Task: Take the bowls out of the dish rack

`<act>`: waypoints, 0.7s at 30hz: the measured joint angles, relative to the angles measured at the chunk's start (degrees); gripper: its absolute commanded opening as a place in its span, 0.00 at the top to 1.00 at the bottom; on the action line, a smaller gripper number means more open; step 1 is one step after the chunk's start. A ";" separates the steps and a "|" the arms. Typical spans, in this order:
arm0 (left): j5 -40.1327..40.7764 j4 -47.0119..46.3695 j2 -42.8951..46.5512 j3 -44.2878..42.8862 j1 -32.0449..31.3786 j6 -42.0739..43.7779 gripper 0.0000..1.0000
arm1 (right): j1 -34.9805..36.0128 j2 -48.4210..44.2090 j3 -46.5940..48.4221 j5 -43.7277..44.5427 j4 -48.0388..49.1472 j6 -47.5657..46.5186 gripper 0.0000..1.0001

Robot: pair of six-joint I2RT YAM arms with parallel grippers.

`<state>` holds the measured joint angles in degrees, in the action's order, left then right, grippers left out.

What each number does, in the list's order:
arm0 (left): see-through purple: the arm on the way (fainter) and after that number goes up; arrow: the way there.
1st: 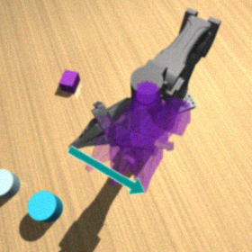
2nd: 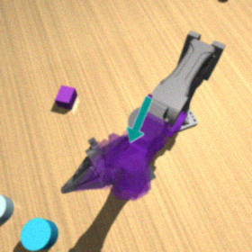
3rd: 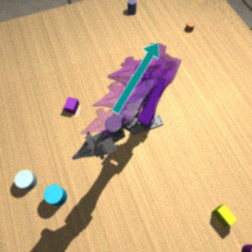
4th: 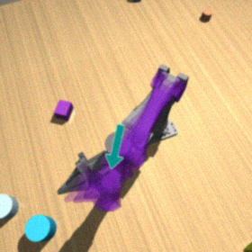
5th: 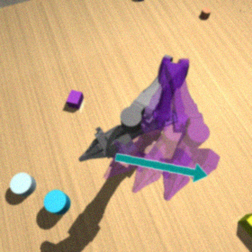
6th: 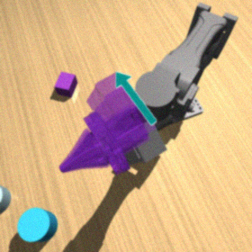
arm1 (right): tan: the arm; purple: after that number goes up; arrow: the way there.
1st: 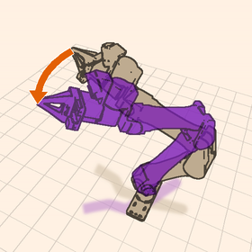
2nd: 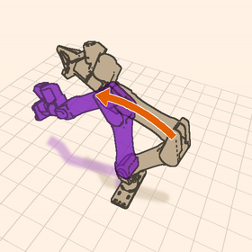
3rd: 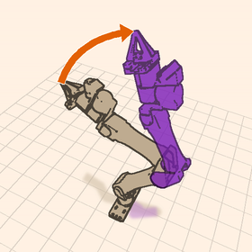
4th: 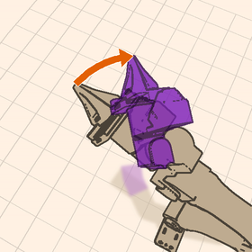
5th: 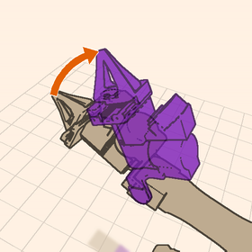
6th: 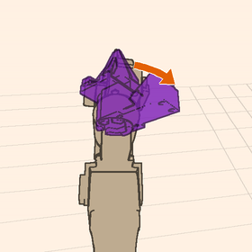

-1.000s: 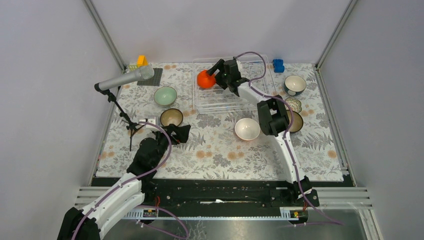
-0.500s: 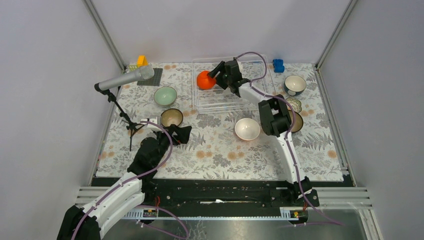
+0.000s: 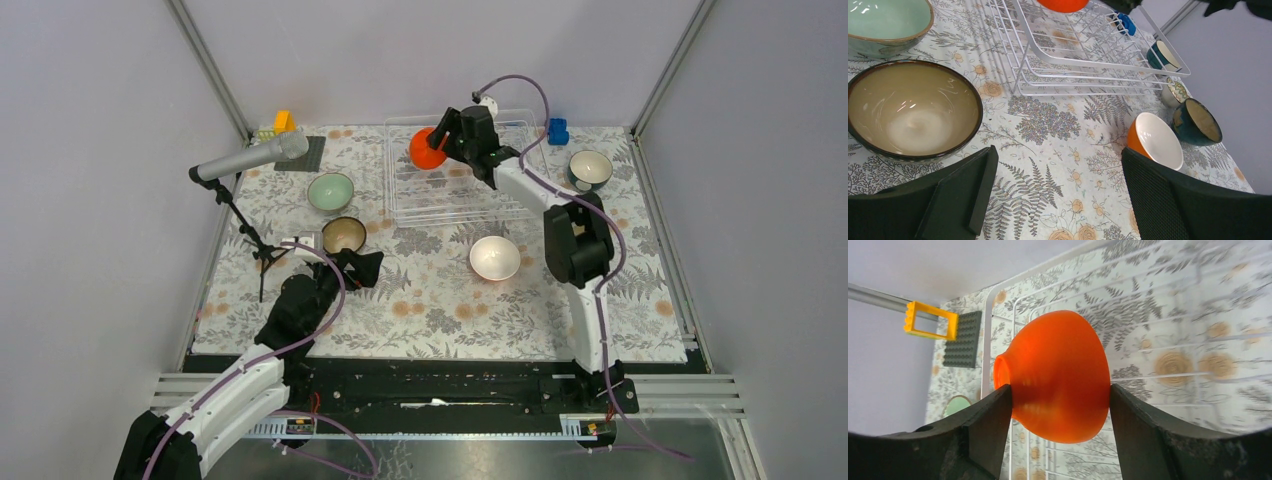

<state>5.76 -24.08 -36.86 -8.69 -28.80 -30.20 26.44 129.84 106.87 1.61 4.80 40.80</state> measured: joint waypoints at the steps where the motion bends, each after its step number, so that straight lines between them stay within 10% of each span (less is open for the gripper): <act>1: 0.00 0.00 0.00 0.00 0.00 0.00 0.01 | 0.13 -1.68 -0.90 1.18 -0.42 -2.16 0.33; 21: 0.09 0.00 0.00 0.00 0.00 0.00 0.01 | 13.00 -9.57 -3.19 33.68 -10.12 -49.90 0.35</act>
<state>5.85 -24.08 -36.86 -8.69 -28.80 -30.20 39.44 120.27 103.68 35.29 -5.32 -9.10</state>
